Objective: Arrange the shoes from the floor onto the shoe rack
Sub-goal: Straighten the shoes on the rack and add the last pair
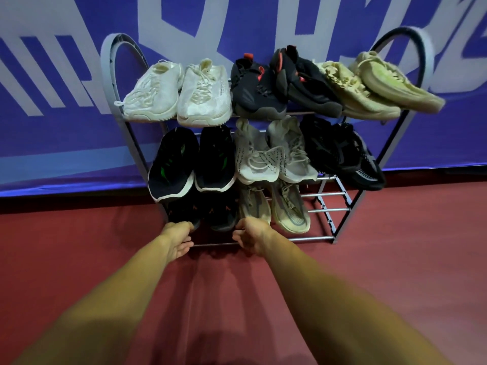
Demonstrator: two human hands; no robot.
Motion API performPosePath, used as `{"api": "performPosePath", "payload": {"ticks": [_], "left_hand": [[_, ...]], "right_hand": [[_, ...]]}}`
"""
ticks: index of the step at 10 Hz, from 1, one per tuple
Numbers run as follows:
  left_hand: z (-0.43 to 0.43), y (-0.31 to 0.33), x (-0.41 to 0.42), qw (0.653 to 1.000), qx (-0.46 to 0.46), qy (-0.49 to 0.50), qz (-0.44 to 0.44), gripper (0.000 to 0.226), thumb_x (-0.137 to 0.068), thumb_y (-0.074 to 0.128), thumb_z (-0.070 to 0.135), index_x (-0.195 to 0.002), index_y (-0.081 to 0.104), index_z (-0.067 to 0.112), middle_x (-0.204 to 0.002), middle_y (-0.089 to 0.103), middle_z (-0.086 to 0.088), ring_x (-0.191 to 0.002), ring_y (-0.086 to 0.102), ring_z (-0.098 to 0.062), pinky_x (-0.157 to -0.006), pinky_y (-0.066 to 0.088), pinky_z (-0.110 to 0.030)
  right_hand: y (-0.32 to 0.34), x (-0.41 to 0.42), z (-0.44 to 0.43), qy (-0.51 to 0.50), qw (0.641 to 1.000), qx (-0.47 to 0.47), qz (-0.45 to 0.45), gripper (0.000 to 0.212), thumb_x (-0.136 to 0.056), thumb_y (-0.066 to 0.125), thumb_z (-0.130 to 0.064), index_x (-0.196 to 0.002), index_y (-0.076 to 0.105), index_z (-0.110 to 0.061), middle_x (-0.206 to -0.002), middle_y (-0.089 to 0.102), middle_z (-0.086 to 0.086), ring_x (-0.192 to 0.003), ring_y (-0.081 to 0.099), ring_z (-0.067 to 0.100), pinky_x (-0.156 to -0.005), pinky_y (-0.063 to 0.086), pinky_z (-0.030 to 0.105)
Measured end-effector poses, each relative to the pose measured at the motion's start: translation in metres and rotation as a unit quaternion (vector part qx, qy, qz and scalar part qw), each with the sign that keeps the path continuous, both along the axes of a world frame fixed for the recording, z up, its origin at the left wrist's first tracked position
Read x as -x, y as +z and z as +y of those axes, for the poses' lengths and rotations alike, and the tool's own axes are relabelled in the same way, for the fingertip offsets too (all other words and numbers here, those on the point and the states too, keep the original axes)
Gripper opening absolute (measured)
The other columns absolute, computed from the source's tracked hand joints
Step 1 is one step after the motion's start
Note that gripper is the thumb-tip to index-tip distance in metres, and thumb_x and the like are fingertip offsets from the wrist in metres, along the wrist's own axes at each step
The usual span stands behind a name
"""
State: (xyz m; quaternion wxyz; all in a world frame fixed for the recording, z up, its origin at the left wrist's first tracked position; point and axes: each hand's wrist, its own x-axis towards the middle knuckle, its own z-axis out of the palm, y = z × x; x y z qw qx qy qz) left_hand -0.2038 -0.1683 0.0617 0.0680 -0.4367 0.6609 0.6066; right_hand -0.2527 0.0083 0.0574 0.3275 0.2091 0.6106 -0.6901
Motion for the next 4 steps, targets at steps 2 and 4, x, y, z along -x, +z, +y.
{"api": "performPosePath", "payload": {"ticks": [2, 4], "left_hand": [[0.023, 0.030, -0.017, 0.999, -0.001, -0.050, 0.021, 0.025, -0.096, 0.056, 0.023, -0.118, 0.056, 0.010, -0.111, 0.063, -0.011, -0.096, 0.065, -0.023, -0.068, 0.050, -0.028], [0.050, 0.058, -0.033, 0.990, 0.038, -0.129, 0.045, 0.010, -0.095, 0.058, 0.028, -0.098, 0.059, 0.019, -0.108, 0.067, -0.006, -0.097, 0.067, -0.021, -0.070, 0.051, -0.027]], "right_hand": [[0.028, -0.015, 0.024, 0.057, 0.990, -0.088, 0.093, 0.013, -0.087, 0.055, -0.005, -0.077, 0.048, -0.011, -0.047, 0.046, 0.003, -0.042, 0.047, 0.016, -0.042, 0.032, 0.019], [0.052, -0.036, 0.054, 0.118, 0.969, -0.147, 0.163, 0.019, -0.087, 0.061, -0.011, -0.071, 0.050, -0.012, -0.055, 0.045, 0.004, -0.042, 0.040, 0.015, -0.038, 0.028, 0.018]]}}
